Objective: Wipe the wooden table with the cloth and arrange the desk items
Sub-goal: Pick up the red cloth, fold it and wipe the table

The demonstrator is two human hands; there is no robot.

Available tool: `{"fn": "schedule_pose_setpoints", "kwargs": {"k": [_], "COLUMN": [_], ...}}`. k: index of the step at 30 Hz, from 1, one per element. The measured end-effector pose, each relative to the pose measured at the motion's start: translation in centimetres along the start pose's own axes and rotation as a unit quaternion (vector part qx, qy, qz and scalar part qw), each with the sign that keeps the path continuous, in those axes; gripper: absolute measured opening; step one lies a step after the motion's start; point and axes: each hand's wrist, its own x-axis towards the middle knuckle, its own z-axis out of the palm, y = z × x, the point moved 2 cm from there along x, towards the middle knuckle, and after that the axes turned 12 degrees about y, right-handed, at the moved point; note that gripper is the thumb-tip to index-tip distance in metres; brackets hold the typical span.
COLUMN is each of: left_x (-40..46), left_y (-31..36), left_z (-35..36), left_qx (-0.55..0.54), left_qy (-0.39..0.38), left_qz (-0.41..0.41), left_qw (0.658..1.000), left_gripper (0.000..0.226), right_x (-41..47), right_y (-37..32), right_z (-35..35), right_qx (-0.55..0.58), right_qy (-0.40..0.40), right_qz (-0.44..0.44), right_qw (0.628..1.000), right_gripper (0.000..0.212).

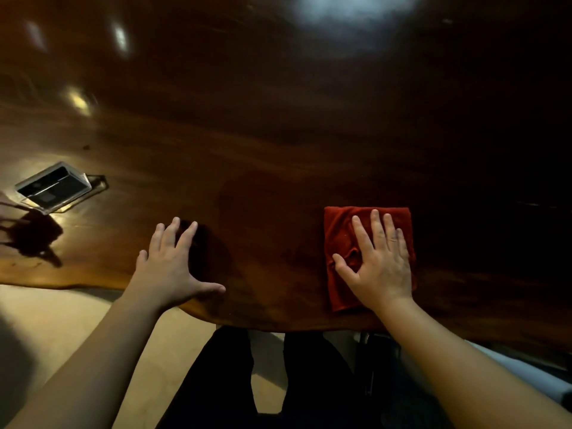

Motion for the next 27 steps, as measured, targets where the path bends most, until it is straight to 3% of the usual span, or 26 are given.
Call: {"fn": "schedule_pose_setpoints", "kwargs": {"k": [13, 20, 27], "left_x": [-0.7, -0.8, -1.3], "left_y": [-3.2, -4.7, -5.5], "left_z": [0.7, 0.6, 1.2], "left_qx": [-0.026, -0.059, -0.076], "left_qy": [0.040, 0.059, 0.078], "left_qz": [0.017, 0.038, 0.026], "left_qw": [0.999, 0.996, 0.994], "left_gripper": [0.118, 0.096, 0.092], "right_x": [-0.8, -1.8, -2.7], "right_y": [-8.3, -15.9, -22.5], "right_z": [1.9, 3.0, 4.2], "right_qx": [-0.041, -0.034, -0.001], "right_qy": [0.034, 0.020, 0.008], "right_qz": [0.114, 0.068, -0.020], "right_qw": [0.992, 0.997, 1.000], "right_gripper": [0.089, 0.091, 0.093]}}
